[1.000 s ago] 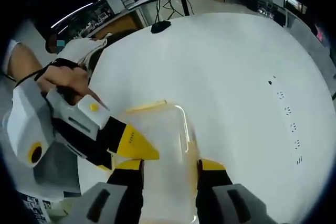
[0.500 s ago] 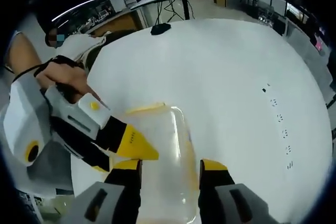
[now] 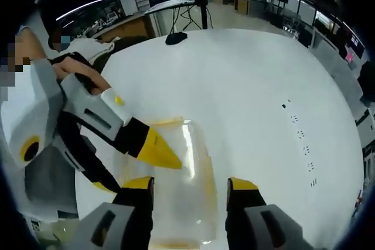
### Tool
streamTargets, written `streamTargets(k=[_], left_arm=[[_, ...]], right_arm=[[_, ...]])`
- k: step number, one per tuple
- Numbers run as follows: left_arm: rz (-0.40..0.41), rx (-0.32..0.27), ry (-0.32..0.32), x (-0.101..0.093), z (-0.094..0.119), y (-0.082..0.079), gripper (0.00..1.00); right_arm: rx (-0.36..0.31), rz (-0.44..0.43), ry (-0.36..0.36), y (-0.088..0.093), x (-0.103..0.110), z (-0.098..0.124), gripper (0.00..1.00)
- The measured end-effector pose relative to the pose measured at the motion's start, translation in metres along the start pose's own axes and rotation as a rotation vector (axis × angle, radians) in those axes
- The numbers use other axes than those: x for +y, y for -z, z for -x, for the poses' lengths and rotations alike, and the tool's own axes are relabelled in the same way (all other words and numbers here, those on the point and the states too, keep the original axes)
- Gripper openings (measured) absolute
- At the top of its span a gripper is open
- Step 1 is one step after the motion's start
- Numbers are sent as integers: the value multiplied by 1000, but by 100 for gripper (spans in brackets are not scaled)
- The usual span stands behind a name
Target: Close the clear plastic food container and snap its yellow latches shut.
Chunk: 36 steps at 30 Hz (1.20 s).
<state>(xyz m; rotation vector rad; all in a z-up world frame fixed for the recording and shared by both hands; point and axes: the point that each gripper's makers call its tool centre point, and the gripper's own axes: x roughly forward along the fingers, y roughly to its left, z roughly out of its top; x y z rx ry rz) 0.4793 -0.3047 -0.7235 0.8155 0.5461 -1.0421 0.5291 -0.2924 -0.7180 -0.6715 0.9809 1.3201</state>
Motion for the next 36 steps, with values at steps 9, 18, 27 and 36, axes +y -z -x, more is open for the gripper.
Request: streamTargets(k=[9,18,27,36], left_arm=[[4,-6,6,6,7,2,75],[-11,10,8,16,13,10,81],[-19,11,26,20,19,13,86],[-33,25,45,23,21,19,89]], right_arm=[[-7,15,13,4,11,8,49],[10,44,34,16,19,14,54],[-2,35,53,22,25,21,60],[2,40,47,30,35,22,66]])
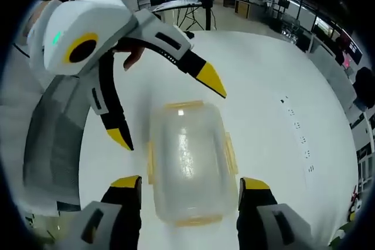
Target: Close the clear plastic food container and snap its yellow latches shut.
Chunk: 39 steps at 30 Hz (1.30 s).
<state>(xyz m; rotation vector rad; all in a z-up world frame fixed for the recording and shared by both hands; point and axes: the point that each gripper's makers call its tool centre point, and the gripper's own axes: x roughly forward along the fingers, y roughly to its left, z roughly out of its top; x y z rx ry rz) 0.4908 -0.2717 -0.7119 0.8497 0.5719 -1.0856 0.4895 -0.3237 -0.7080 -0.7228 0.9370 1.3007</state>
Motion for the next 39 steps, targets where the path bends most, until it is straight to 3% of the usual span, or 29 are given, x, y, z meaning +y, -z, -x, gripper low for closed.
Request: streamTargets(k=[22,29,33,39], left_arm=[[-47,76,30,14,2,25,95],[-40,94,62,13,-4,29,97],[-74,113,78,10,-10,32,96],[-83,121,107,9,-21,31,95]], right_arm=[[13,8,36,17,-3,1,80],[13,28,64,26,-4,-6,85],[37,62,81,30,-4,-11,84],[12,71,95,27,-7,-17,84]])
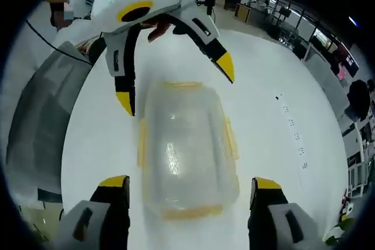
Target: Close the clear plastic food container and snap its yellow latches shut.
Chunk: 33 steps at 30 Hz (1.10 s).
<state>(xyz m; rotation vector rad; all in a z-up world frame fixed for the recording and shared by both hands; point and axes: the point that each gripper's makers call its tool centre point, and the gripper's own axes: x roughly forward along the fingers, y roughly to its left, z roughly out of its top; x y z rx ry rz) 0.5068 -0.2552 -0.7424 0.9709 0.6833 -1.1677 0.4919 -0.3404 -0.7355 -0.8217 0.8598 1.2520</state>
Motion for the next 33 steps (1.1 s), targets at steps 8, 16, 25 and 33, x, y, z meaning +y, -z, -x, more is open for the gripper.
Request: streamTargets(k=[8,16,25,33], left_arm=[[-7,14,27,1,-14,-3,93],[-4,29,55,0,-22,-3,88],[-6,48,74,-3,-24,0,81],[-9,47,80,-5,-22,2,80]], right_arm=[[35,25,-4,11,2,-6,81],[41,12,9,19,0,-7,74],[41,2,8,18,-1,-8,71],[40,-4,13,16,1,-9,70]])
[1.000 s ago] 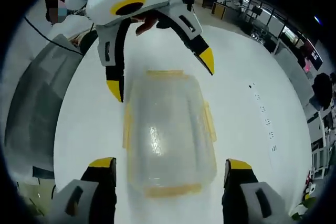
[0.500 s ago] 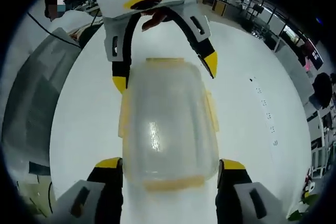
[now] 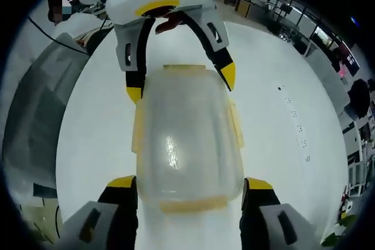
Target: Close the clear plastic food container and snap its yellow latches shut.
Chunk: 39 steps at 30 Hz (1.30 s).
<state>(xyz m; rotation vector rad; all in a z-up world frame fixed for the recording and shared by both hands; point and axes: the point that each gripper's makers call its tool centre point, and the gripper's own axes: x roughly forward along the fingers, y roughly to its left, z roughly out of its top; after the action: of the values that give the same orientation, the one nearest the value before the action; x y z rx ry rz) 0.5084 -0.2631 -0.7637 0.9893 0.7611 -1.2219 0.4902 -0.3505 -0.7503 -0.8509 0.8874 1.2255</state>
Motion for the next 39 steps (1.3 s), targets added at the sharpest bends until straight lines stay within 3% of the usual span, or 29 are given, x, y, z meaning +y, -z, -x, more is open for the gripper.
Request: streamTargets(k=[11,39], left_arm=[[4,0,-2,-5,7,12,80],[29,21,-20,-14,32,67,80]], right_arm=[[-2,-1,-2,-12,7,-5,70],[-15,-6,-4,-66,28,-29,70]])
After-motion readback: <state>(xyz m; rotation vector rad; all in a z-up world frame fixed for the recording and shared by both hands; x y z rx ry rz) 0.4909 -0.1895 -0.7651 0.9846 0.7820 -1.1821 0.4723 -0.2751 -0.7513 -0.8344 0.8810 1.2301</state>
